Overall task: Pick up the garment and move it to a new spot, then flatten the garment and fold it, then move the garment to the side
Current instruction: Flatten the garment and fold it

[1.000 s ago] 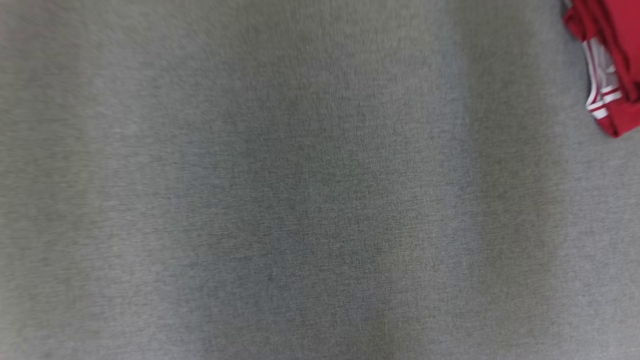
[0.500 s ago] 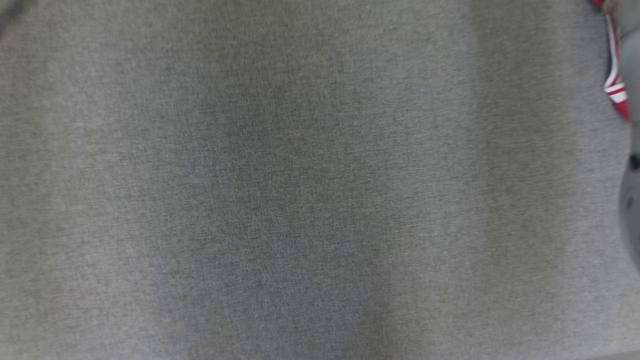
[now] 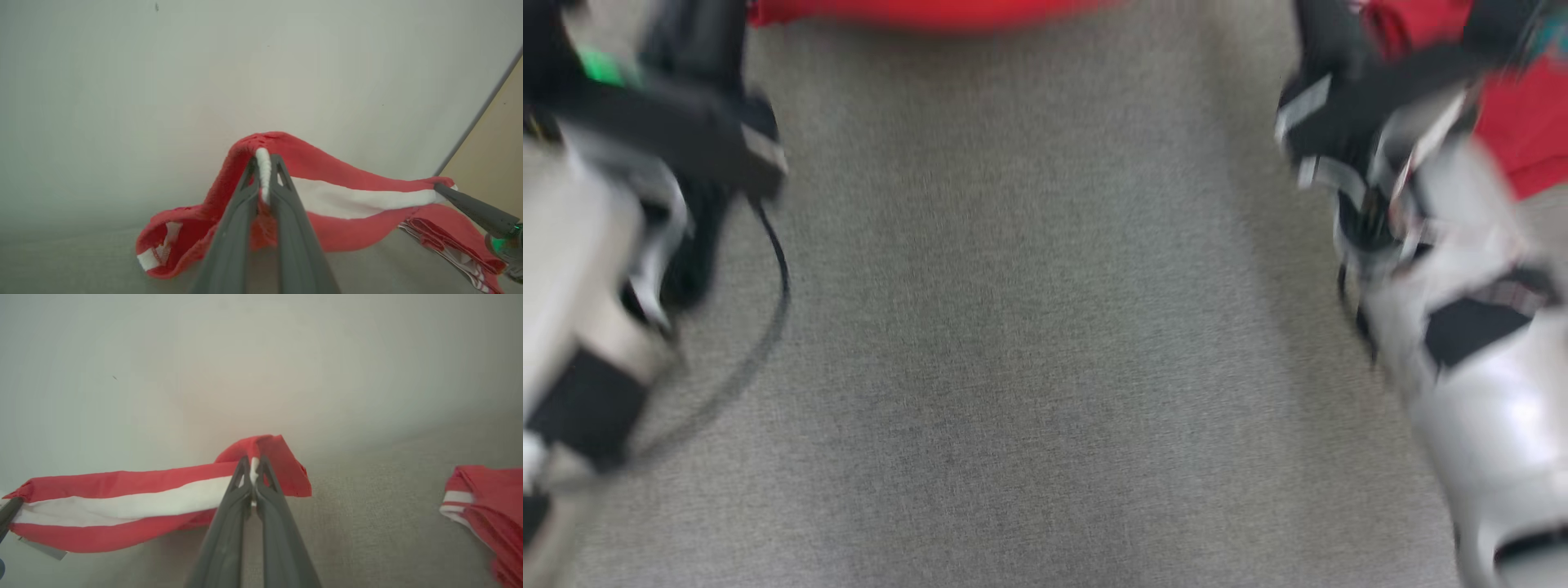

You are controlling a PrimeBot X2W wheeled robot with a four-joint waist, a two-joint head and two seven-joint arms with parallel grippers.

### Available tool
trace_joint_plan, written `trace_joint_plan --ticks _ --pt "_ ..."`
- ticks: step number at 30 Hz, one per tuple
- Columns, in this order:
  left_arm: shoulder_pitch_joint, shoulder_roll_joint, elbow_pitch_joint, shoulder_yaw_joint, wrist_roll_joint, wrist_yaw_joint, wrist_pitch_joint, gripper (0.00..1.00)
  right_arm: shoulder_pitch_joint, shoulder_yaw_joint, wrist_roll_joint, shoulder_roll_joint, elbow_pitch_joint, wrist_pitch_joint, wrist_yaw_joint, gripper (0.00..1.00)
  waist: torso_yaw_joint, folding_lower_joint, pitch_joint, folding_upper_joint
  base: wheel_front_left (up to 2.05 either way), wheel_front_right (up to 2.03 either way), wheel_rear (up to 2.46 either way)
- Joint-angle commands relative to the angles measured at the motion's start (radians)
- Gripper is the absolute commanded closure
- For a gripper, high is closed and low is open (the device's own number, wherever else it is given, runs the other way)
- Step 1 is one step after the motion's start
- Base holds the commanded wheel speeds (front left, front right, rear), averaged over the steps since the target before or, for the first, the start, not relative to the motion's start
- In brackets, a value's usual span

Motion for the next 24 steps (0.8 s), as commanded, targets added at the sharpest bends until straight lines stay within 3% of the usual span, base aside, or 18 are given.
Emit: trace_joint_plan --ticks 1,8,15,24 --pt "0.07 -0.003 -0.031 0.023 0.024 0.012 -0.004 1.0 0.06 -0.002 0.008 -0.007 -0.029 -0.006 -0.003 1.0 -0.01 0.0003 -0.079 0.0001 0.0 0.0 0.0" --pt "0.456 -0.05 -0.24 0.14 0.117 0.068 -0.004 1.0 0.419 -0.024 -0.001 -0.042 -0.203 0.023 -0.003 1.0 0.0 0.0003 -0.16 0.0001 0.0 0.0 0.0" --pt "0.761 -0.115 -0.312 0.224 0.212 0.051 -0.004 1.0 0.754 -0.122 -0.044 -0.058 -0.382 0.099 -0.003 1.0 0.015 0.0003 -0.233 0.0001 0.0 0.0 0.0" --pt "0.991 -0.175 -0.335 0.316 0.3 0.009 -0.004 1.0 1.034 -0.251 -0.07 0.011 -0.545 0.187 -0.003 1.0 0.026 0.0003 -0.289 0.0001 0.0 0.0 0.0"
